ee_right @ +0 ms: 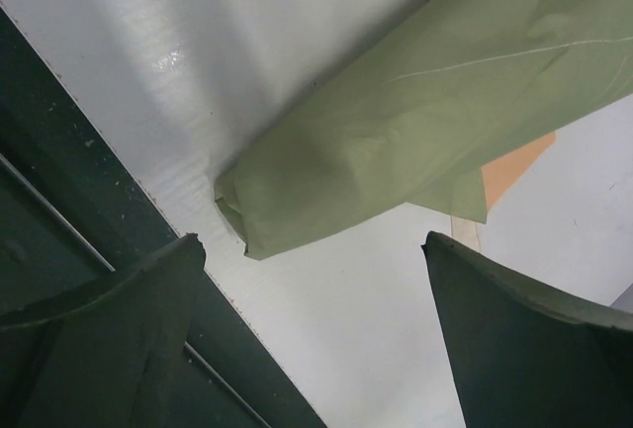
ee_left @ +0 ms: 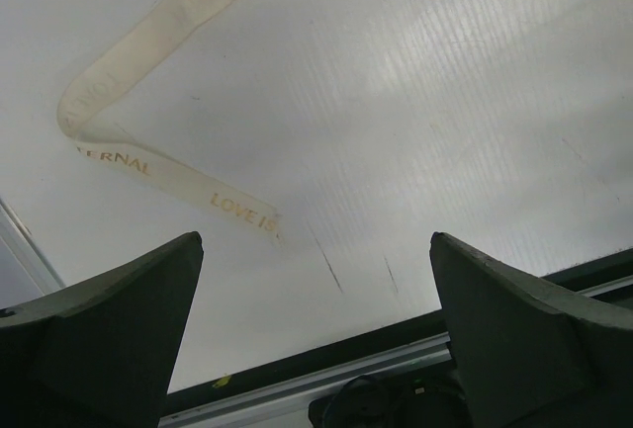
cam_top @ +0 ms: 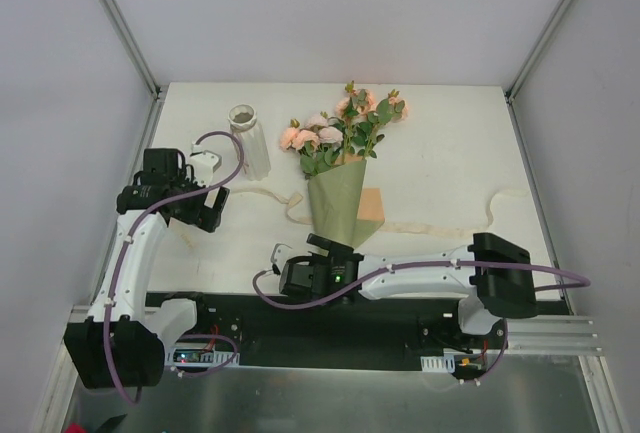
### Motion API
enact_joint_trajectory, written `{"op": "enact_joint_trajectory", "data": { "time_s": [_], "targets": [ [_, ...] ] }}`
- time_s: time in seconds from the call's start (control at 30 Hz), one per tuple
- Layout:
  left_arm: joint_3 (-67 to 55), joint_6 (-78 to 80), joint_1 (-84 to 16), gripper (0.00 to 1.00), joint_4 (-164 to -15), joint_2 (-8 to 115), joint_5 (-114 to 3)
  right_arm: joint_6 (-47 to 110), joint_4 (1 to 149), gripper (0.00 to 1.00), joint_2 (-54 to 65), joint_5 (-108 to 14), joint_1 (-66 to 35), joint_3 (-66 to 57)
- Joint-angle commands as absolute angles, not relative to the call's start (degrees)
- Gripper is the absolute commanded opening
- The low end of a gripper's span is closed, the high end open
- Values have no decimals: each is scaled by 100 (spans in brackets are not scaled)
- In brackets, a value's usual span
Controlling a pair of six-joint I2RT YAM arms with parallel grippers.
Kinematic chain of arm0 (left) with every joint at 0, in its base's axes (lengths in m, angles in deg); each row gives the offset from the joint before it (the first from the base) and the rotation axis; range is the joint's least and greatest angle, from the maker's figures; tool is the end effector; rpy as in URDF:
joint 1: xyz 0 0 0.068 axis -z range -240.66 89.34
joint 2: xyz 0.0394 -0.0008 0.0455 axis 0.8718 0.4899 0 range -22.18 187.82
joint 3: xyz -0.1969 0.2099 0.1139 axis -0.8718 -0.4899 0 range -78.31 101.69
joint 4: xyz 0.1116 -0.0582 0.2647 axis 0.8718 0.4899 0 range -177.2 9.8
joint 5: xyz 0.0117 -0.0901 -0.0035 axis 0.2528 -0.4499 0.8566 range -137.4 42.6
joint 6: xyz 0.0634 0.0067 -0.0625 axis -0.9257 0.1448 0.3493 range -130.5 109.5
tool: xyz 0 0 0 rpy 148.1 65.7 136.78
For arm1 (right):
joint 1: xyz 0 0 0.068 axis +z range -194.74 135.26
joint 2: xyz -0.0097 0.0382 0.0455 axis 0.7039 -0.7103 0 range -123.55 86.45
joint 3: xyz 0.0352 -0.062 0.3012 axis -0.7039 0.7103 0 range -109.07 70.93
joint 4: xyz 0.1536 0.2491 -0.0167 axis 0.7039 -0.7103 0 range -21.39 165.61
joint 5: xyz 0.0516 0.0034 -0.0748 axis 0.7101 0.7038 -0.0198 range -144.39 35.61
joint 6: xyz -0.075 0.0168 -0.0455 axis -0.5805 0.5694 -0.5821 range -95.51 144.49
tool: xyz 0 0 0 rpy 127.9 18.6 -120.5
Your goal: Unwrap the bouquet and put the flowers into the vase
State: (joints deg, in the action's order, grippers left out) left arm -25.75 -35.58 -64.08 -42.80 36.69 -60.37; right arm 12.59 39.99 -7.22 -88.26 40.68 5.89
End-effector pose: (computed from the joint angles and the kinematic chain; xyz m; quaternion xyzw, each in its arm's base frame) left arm 0.2440 -0.0034 0.2835 0.2132 0.9120 -0.0209 0.3499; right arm 0.0739 0.3687 0.2077 -0.6574 0.6647 -0.1000 0.3407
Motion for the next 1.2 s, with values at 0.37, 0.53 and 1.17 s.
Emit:
{"op": "enact_joint_trajectory", "data": {
  "time_s": [0.37, 0.53, 1.17],
  "targets": [
    [-2698, -3704, -6392, 99, -4299, 3504, -5962, 903, 5117, 99, -1251, -9429, 3762, 747],
    [-2698, -3730, -6392, 99, -4334, 3495, -5900, 753, 5126, 99, -1339, -9447, 3726, 843],
    [-2680, -3730, -6400, 99, -4334, 3636, -5883, 859, 4705, 99, -768, -9122, 3779, 1002]
  ]
}}
